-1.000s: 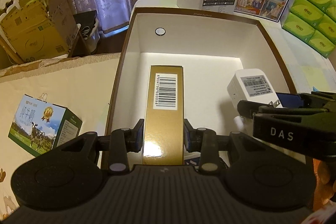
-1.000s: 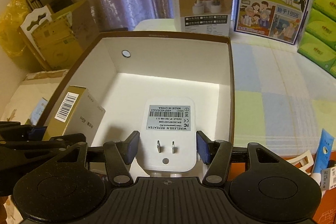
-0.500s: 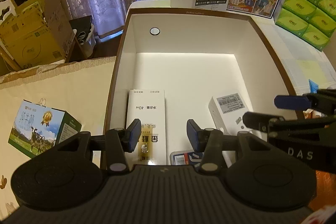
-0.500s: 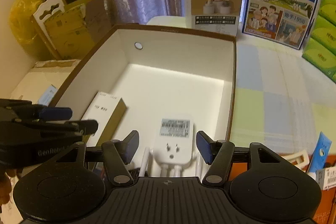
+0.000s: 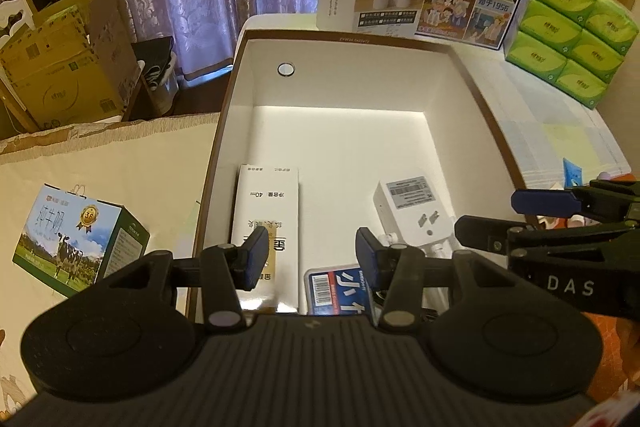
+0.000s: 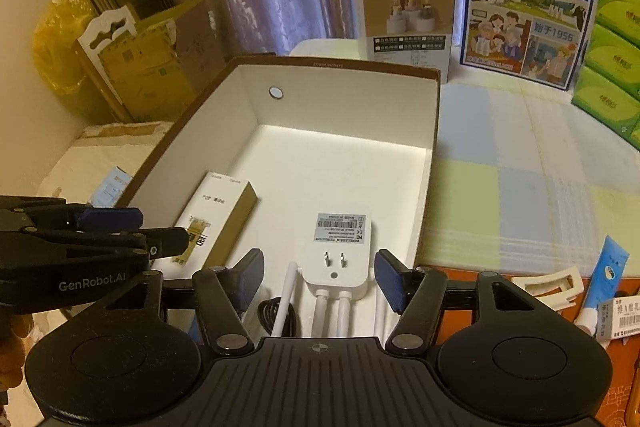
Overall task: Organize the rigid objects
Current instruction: 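Withdraw both tools from the storage box back toward the red mat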
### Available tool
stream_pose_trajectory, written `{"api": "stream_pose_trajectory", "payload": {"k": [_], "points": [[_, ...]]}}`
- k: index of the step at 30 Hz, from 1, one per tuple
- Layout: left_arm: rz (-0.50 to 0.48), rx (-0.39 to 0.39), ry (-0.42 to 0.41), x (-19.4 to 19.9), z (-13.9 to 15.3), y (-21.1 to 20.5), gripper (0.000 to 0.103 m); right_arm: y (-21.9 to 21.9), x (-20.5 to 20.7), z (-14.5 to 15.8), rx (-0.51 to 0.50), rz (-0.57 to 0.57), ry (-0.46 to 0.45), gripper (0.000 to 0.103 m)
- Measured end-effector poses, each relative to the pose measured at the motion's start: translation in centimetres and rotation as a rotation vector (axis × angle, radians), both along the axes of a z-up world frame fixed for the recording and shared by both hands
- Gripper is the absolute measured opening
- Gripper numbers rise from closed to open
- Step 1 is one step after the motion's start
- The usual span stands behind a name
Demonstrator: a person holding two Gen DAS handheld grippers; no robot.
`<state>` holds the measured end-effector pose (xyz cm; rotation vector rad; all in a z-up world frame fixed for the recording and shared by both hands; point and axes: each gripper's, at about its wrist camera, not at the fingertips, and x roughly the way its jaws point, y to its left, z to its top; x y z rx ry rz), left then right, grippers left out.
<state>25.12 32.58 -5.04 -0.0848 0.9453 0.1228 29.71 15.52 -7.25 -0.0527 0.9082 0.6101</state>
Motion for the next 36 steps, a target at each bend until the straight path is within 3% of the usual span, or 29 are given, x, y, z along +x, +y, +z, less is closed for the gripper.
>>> {"api": "stream_pose_trajectory", "payload": {"k": [22,36], "points": [[0.005,-0.031,-0.098,-6.5,4.0,-4.5,0.044,-5.8,-5.6,3.1,0.118,0.049,-0.032,0.059],[0.000,-0.072,-0.081,-9.8,3.7,-9.4,0.043,-11.9,-8.1,2.8,0.135,0.040,0.002,0.059]]}}
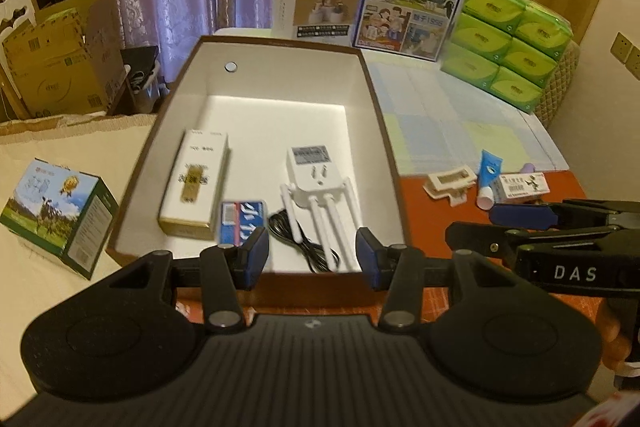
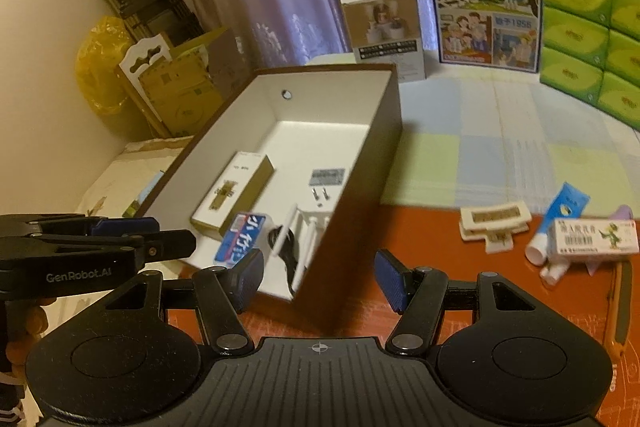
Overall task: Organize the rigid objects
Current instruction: 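Withdraw both tools from the storage box back toward the red mat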
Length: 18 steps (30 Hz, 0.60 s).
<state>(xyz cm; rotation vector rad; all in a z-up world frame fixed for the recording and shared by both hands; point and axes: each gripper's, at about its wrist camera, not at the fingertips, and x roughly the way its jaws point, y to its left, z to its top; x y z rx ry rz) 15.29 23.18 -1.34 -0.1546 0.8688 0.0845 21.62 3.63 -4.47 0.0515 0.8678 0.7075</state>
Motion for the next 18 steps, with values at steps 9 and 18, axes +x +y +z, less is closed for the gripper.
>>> {"api": "stream_pose_trajectory", "payload": {"k": [9,18], "points": [[-0.042,-0.026,0.020,-0.7,-0.5,-4.1,0.043,-3.8,-0.8,-0.6,-0.021,-0.003,0.018,0.059],[-0.130,-0.032,0.016,0.6,-0.8,-9.0,0.043,-9.0,-0.4,-0.8,-0.036,-0.076,0.034,0.059]]}}
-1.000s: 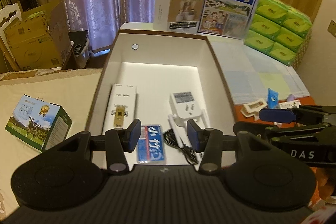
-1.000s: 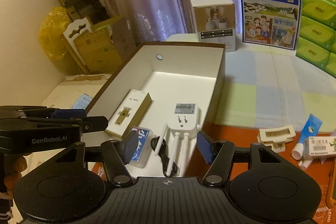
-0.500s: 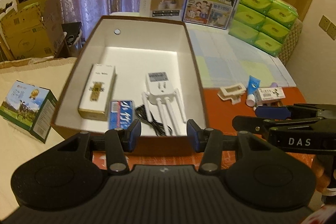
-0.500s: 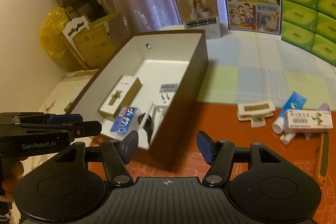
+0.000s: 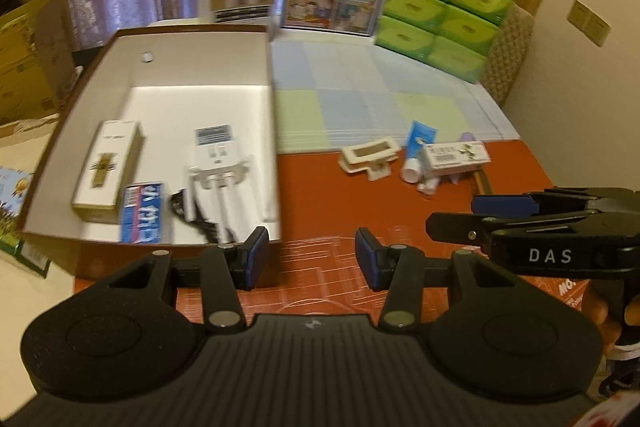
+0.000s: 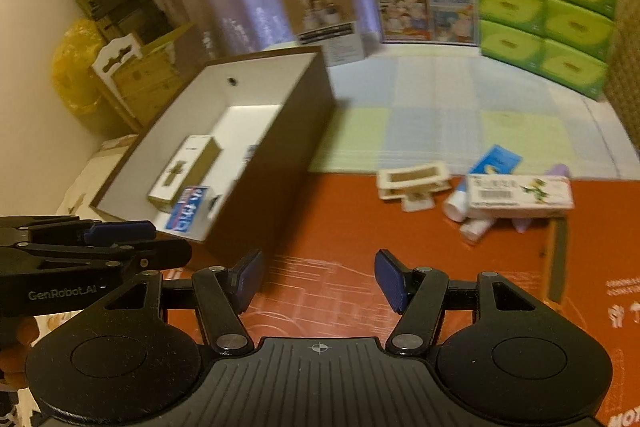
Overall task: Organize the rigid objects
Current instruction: 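Withdraw both tools from the storage box back toward the red mat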
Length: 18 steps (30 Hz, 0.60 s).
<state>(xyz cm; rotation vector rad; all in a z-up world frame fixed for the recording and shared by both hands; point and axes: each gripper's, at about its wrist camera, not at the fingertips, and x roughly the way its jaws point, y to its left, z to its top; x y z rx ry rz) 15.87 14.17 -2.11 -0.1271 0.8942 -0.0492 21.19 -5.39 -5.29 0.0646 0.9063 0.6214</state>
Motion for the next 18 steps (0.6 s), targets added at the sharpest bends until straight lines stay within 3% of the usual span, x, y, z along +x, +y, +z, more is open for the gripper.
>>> {"api": "stream_pose_trajectory", "payload": {"k": [18], "points": [[-0.206,0.014,0.022,5.3,-2.0,-10.0,0.043,-11.5,2.0,-0.8,0.004,-0.218,0.045,0.059]]}}
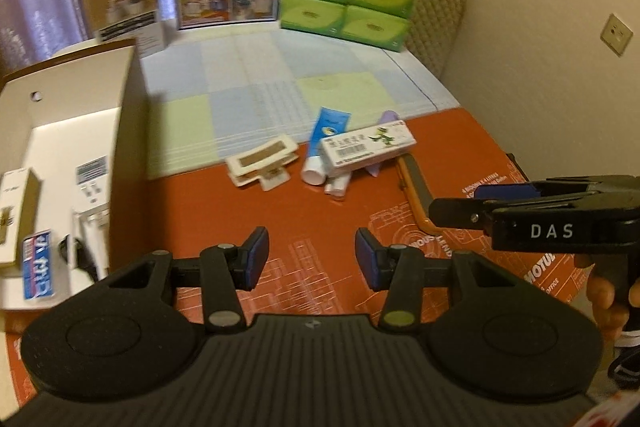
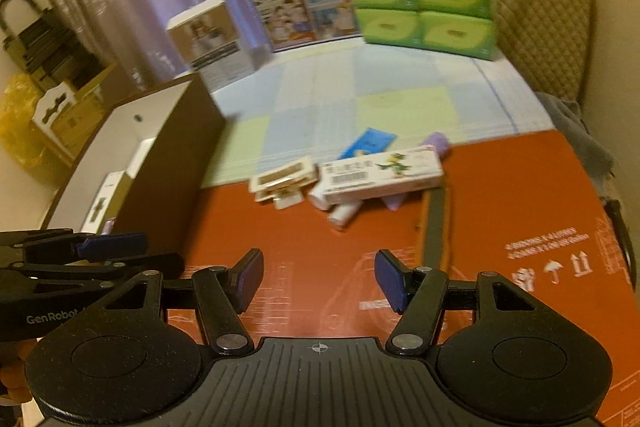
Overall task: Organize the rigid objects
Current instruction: 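Withdraw both tools from the storage box back toward the red mat, then grasp the white vitamin A cream box with the left tool while the right tool grasps the orange knife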
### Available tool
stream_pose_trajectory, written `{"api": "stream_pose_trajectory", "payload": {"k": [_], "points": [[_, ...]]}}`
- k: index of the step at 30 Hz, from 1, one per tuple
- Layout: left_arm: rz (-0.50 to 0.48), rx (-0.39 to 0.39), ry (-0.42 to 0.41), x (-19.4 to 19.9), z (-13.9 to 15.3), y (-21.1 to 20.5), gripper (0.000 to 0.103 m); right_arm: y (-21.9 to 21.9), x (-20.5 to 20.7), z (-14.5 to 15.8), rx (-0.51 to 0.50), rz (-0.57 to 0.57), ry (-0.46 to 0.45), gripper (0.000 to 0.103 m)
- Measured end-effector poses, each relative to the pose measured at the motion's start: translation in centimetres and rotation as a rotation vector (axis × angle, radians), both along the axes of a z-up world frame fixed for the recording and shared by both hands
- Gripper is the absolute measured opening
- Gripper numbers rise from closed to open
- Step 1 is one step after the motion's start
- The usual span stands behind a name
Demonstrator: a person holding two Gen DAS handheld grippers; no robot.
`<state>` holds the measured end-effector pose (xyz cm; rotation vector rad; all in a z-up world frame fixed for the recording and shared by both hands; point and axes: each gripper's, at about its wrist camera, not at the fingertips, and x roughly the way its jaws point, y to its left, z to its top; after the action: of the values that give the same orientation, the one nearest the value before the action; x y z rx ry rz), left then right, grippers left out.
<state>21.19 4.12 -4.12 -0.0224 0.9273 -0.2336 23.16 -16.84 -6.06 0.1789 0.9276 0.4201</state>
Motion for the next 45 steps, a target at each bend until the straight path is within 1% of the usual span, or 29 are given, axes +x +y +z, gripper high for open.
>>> {"api": "stream_pose_trajectory", "payload": {"k": [6,10,16,22,27,32,34,35,40,42,45], "points": [[-0.068,0.006,-0.016,1.9,-1.2,-2.4,0.044,-2.6,0.7,-0.9,-0.007,-0.059,0.015,0.059],[-0.116,0.036,-0.033,3.6,-2.2,-4.0,0.046,-4.0,1.5,-2.0,-0.029,-0.095,0.020,0.059],[-0.181,0.076,-0.055,6.7,-3.7,-5.5,0.047,-5.2,3.2,-4.1,-0.058,-0.119,0.023,0.059],[-0.234,0.119,-0.054,9.5,-5.3,-6.5,0.047,-4.8,5.2,-6.4,-0.090,-0.113,0.036,0.059],[-0.278,0.174,-0.058,11.4,-6.4,-7.3,0.047,-4.1,6.7,-8.4,-0.131,-0.090,0.028,0.058],[-0.346,0.219,-0.068,12.8,-7.3,-8.0,0.049,-3.5,8.2,-10.4,-0.161,-0.077,0.049,0.058],[-0.373,0.232,-0.075,13.3,-7.6,-8.3,0.054,-3.3,8.6,-10.9,-0.170,-0.073,0.056,0.058],[-0.389,0.237,-0.081,13.5,-7.8,-8.5,0.055,-3.1,8.7,-11.2,-0.177,-0.070,0.058,0.058],[-0.483,0.278,-0.099,14.2,-8.9,-9.3,0.055,-2.4,8.8,-12.0,-0.224,-0.057,0.045,0.057],[-0.512,0.302,-0.101,14.5,-9.4,-9.7,0.055,-2.3,8.8,-12.2,-0.248,-0.048,0.029,0.055],[-0.545,0.309,-0.088,14.9,-10.2,-10.0,0.055,-2.2,8.8,-12.3,-0.257,-0.033,0.011,0.047]]}}
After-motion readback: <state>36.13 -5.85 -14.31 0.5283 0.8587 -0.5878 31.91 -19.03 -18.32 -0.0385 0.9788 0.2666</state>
